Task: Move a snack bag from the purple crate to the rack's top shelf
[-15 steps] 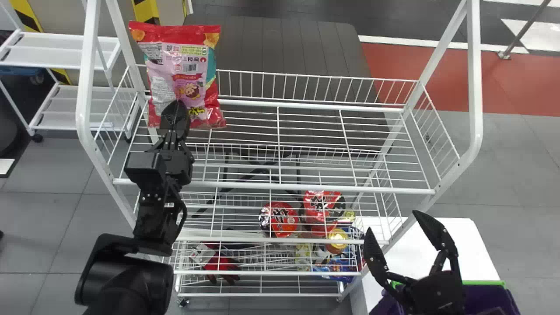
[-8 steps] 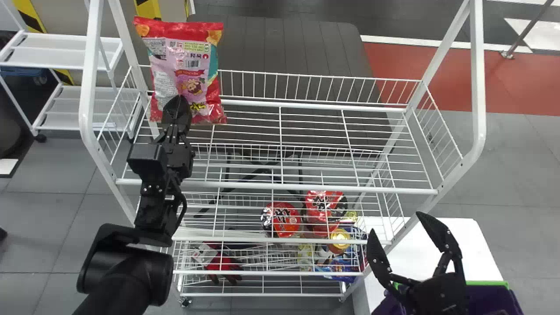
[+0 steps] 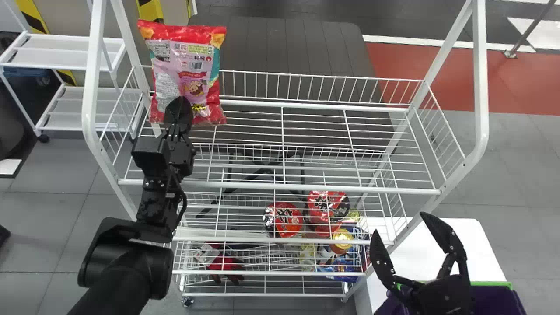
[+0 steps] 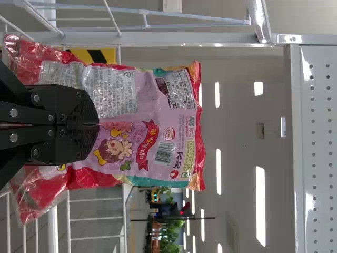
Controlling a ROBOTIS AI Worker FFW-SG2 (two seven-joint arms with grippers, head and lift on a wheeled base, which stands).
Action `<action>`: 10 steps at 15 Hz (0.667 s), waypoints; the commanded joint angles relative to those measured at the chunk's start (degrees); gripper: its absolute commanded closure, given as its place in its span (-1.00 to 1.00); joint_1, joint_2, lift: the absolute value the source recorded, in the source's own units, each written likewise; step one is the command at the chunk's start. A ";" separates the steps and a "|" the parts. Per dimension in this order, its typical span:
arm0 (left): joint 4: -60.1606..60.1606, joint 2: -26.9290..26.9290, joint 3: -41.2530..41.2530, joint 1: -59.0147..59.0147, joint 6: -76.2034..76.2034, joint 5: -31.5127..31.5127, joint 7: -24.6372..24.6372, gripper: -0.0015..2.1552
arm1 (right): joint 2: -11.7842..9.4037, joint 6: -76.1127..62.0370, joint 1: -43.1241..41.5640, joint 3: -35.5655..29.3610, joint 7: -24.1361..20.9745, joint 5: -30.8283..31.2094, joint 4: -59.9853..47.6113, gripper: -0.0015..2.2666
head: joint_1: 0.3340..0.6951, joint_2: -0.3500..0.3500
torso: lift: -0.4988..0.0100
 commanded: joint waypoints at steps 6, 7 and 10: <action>1.60 0.00 0.64 -0.70 0.19 -0.09 0.26 -0.03 | -0.34 -2.41 0.04 0.00 0.09 -0.25 0.57 -0.89 | 1.00 -0.21 | 0.91; 1.69 0.00 0.64 -0.70 0.36 -0.09 0.35 -0.04 | -0.34 -2.59 0.21 0.00 0.09 -0.25 0.57 -0.89 | 1.00 -0.21 | 0.91; 2.31 0.00 0.64 -0.78 0.36 -0.80 0.61 -0.43 | -0.43 -3.82 0.48 0.00 0.09 -0.25 0.57 -0.89 | 1.00 -0.21 | 0.91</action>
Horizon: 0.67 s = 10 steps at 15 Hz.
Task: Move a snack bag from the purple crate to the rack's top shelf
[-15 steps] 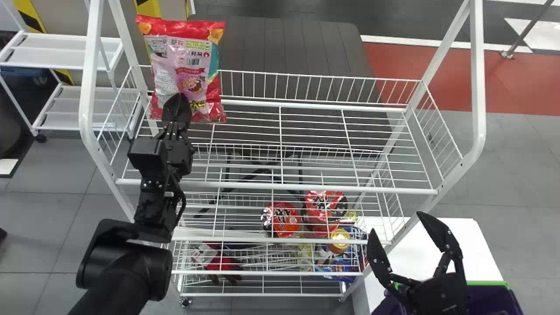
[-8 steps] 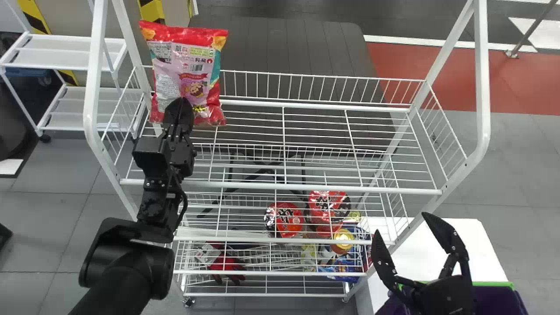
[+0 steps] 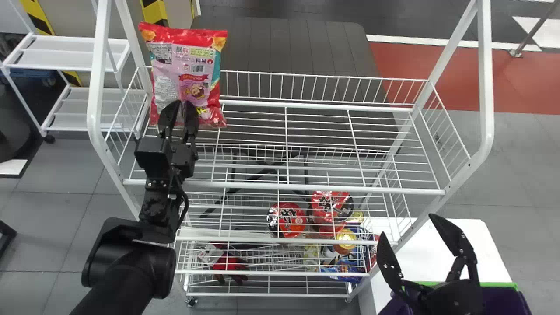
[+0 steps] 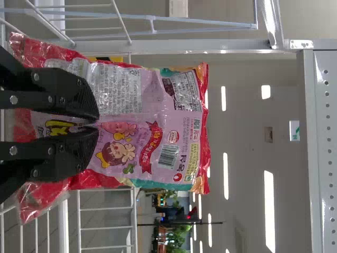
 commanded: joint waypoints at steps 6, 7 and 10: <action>0.33 0.09 1.05 0.37 -0.18 -0.48 -0.44 -0.79 | -0.06 -0.88 0.21 0.00 0.00 0.00 0.00 -0.89 | 1.00 -0.20 | 0.91; -0.20 0.09 1.32 0.99 -0.70 -0.39 -0.35 -0.85 | -0.06 -0.88 0.21 -0.09 0.00 0.00 -0.09 -0.89 | 1.00 -0.20 | 0.91; -17.43 0.09 2.72 11.53 5.98 0.31 -1.40 -0.89 | -0.15 2.46 1.27 -0.53 0.00 -0.18 -3.08 -0.89 | 1.00 -0.19 | 0.91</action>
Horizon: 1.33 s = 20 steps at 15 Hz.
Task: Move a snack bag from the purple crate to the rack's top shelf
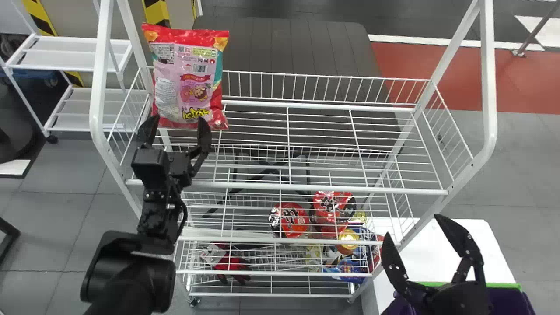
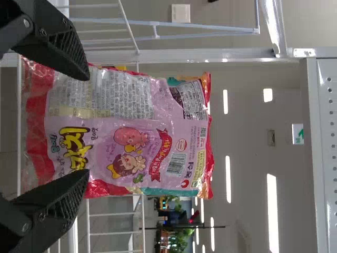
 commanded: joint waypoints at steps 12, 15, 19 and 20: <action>-76.41 0.09 8.62 54.42 21.44 0.52 -6.82 -0.87 | 0.41 48.06 11.72 1.40 -0.26 -5.63 -44.96 -0.90 | 1.00 0.04 | 0.91; -77.03 0.09 6.51 60.57 17.57 0.52 -4.44 -0.87 | 0.50 47.36 13.83 4.74 -1.76 -5.01 -45.31 -0.89 | 1.00 0.15 | 0.91; -76.59 0.00 4.93 63.82 18.63 -0.27 -2.07 -0.87 | -0.03 46.83 17.52 7.56 -2.55 -4.04 -47.07 -0.87 | 1.00 0.29 | 0.91; -76.76 -0.18 4.75 64.44 20.56 -0.36 -2.07 -0.87 | -0.29 48.41 18.04 7.64 -3.69 -3.87 -47.07 -0.87 | 1.00 0.33 | 0.91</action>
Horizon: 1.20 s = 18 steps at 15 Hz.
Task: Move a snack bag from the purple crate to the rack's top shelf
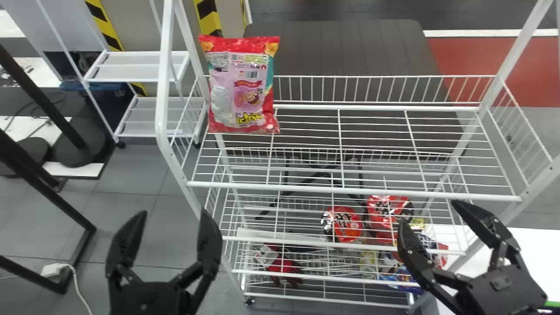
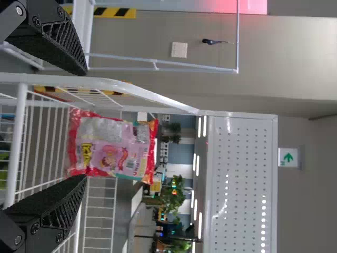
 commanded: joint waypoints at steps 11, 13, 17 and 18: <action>-4.02 0.03 -3.83 2.48 8.37 -3.11 1.64 -0.87 | -1.50 6.67 3.47 -0.16 -2.02 -2.42 -7.46 -0.87 | 1.00 0.23 | 0.91; -4.02 0.03 -3.66 2.48 8.19 -3.11 1.64 -0.87 | -1.41 6.67 3.47 -1.31 -1.14 -3.66 -7.64 -0.87 | 1.00 0.20 | 0.91; -4.99 0.03 -3.66 3.01 7.49 -3.11 1.72 -0.87 | -1.41 7.20 3.47 -2.45 -0.70 -4.71 -7.46 -0.87 | 1.00 0.15 | 0.91; -5.17 0.03 -3.48 3.18 7.49 -3.11 1.72 -0.87 | -1.41 7.37 3.38 -2.89 -0.35 -5.15 -7.37 -0.87 | 1.00 0.14 | 0.91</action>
